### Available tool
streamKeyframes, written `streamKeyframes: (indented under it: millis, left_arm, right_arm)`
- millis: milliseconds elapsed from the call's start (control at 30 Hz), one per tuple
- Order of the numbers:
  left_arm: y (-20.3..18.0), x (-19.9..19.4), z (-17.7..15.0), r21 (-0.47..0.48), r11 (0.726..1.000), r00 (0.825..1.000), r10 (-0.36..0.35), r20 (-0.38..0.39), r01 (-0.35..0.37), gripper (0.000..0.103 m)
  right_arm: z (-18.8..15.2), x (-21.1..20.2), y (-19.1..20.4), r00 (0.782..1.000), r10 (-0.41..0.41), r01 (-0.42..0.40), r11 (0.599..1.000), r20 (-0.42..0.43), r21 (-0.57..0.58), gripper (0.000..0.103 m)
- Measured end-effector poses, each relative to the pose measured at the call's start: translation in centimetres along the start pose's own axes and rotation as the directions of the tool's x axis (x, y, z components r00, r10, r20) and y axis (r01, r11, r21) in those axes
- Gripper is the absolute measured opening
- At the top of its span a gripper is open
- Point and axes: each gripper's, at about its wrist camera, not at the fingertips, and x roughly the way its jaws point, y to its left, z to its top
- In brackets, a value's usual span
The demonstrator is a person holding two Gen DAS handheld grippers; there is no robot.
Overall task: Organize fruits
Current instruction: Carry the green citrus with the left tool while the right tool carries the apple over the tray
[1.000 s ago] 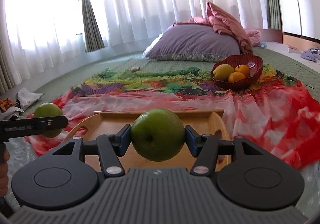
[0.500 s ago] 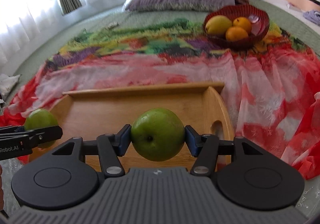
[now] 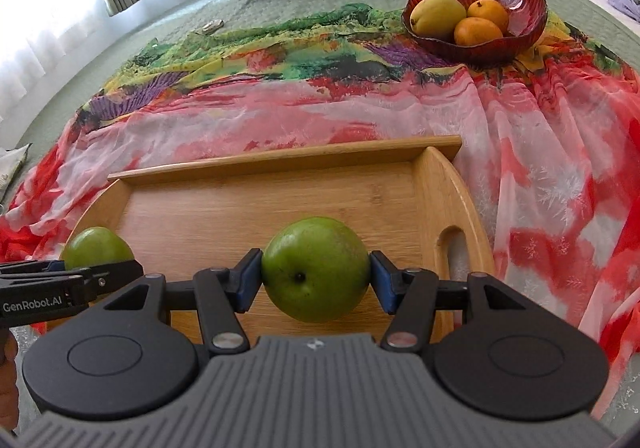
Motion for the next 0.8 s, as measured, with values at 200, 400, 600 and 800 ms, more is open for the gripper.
streamKeyframes:
  millis: [200, 400, 600, 800]
  left_arm:
    - [-0.2, 0.6, 0.0, 0.026, 0.999, 1.0, 0.029, -0.002, -0.029, 0.055]
    - [-0.1, 1.1, 0.1, 0.033, 0.998, 0.999, 0.046, -0.002, -0.046, 0.055]
    - [-0.2, 1.4, 0.0, 0.04, 0.998, 0.999, 0.049, -0.006, -0.049, 0.055]
    - [-0.3, 1.7, 0.1, 0.039, 0.998, 0.999, 0.051, -0.007, -0.05, 0.055]
  right_arm:
    - [0.0, 0.3, -0.1, 1.0, -0.002, 0.002, 1.0, -0.005, 0.004, 0.06]
    - [0.0, 0.5, -0.1, 1.0, 0.0, 0.0, 1.0, -0.005, 0.007, 0.06]
    - [0.1, 0.6, -0.1, 1.0, -0.002, 0.002, 1.0, -0.005, -0.002, 0.06]
    - [0.0, 0.6, 0.0, 1.0, 0.0, 0.0, 1.0, -0.005, 0.0, 0.06]
